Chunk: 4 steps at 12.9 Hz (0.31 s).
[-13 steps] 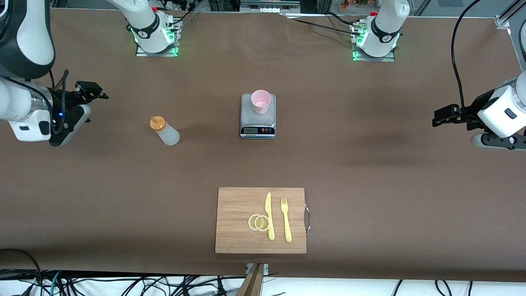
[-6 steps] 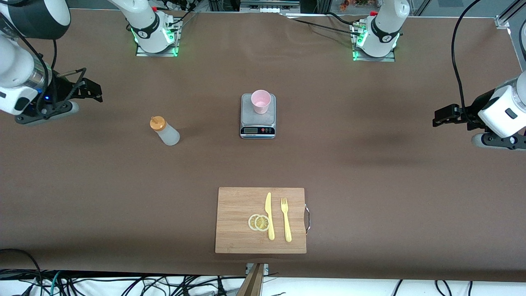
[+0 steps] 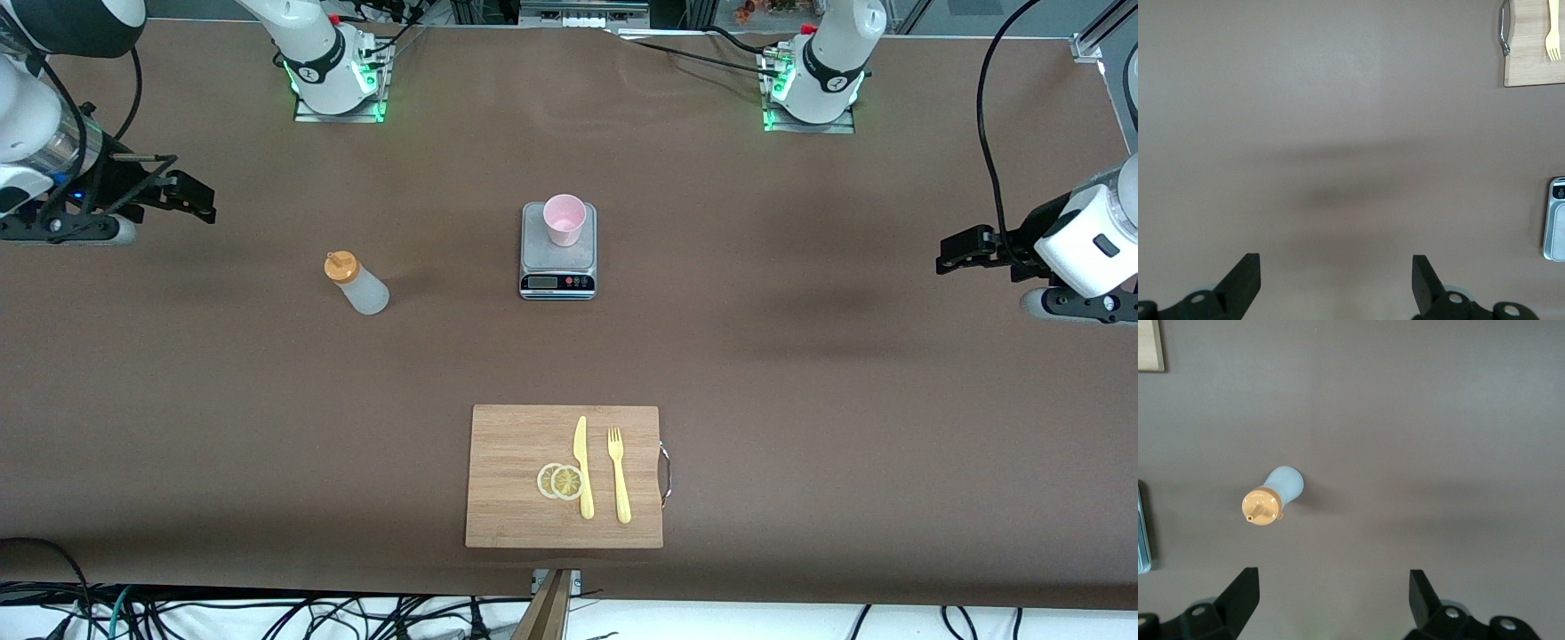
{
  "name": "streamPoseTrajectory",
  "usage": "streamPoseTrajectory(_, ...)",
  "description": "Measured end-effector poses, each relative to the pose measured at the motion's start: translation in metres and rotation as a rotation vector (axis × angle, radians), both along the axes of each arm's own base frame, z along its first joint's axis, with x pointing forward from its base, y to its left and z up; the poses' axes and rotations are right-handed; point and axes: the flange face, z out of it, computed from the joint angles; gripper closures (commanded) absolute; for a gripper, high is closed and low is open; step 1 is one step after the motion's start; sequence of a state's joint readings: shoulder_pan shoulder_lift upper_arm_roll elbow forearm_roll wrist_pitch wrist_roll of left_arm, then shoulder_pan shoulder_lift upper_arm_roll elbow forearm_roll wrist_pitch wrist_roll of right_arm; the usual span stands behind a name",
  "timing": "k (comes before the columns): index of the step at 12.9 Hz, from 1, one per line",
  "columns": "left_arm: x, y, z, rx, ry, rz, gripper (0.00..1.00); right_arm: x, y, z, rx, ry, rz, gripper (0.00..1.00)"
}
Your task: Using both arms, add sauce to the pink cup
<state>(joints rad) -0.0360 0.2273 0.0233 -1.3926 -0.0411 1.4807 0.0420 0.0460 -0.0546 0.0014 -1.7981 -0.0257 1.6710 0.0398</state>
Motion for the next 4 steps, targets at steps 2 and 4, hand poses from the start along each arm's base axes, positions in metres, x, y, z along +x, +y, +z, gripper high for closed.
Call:
streamPoseTrajectory(2,0.0001,0.0000,-0.0003,0.000,0.001,0.000,0.00,0.0042,-0.0005,0.0130,0.021,-0.005,-0.009,0.01)
streamPoseTrajectory(4,0.0003,0.0000,-0.0009,0.000,0.001,0.000,0.00,0.0101,0.0014,0.0165,0.045,-0.005,-0.014,0.01)
